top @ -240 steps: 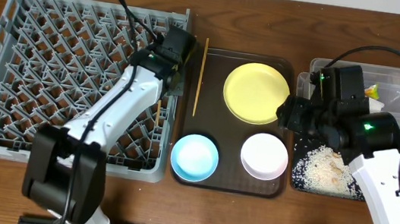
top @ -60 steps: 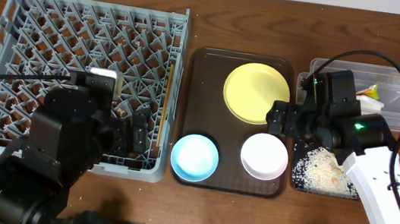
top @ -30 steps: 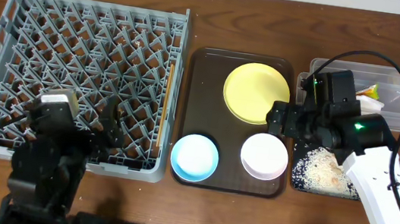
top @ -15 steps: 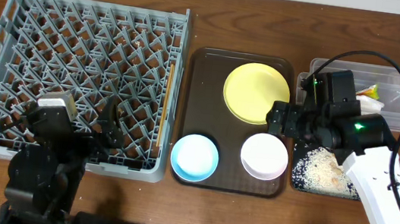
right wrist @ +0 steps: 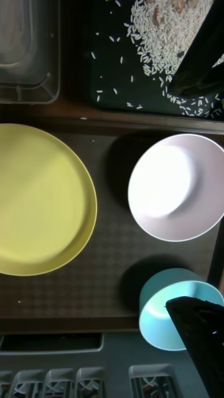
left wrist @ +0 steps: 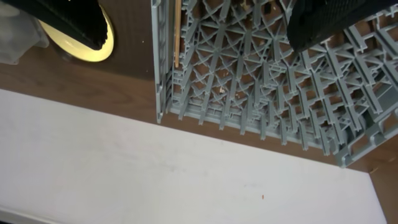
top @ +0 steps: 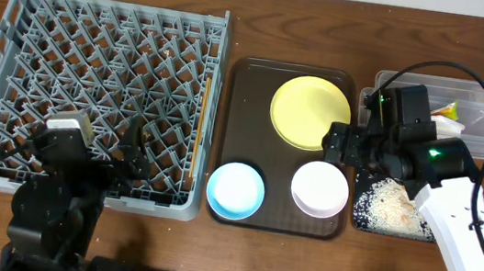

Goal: Sort waste into correct bins and load items into the dishwasher
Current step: 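Move the right arm aside and bring the left gripper toward the pink bowl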

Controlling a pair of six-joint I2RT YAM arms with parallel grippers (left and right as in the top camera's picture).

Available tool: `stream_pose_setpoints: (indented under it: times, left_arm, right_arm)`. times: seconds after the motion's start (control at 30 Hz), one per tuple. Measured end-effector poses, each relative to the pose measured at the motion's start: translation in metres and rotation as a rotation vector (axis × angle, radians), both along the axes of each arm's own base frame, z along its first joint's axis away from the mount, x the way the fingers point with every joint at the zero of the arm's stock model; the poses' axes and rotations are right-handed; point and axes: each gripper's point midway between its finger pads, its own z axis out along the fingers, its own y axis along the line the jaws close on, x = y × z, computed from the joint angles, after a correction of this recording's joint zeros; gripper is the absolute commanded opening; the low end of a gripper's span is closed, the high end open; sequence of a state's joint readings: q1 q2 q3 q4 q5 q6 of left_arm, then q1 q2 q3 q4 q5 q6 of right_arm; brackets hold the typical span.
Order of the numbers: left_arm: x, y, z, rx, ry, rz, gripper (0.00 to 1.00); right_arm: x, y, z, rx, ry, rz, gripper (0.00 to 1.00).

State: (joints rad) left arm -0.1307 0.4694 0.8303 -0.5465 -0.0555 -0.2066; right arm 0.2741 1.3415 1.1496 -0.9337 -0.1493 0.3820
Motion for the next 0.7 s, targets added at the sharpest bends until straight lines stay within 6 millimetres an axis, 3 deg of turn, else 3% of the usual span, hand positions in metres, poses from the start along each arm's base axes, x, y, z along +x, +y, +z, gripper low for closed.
stream_pose_setpoints:
  times: [0.13,0.3,0.5,0.67,0.7]
  left_arm:
    - [-0.001,-0.001,-0.004,-0.011,0.016,-0.005,0.96]
    - [0.001,-0.018,0.003,-0.071,-0.007,-0.088,0.96]
    - [0.003,-0.040,-0.004,-0.117,0.034,-0.205,0.96]
    - [0.004,-0.049,-0.010,-0.152,0.072,-0.242,0.96]
    - [0.006,-0.050,-0.015,-0.160,0.102,-0.244,0.96]
  right_arm:
    - [0.000,0.000,0.000,0.000,0.000,0.000,0.99]
    - [0.001,0.000,0.000,0.001,-0.003,0.000,0.99]
    - [0.028,0.009,0.017,0.042,-0.133,0.005,0.99]
    - [0.021,0.020,0.017,0.093,-0.109,0.058,0.99]
    - [0.017,0.023,0.016,0.108,-0.092,0.074,0.94]
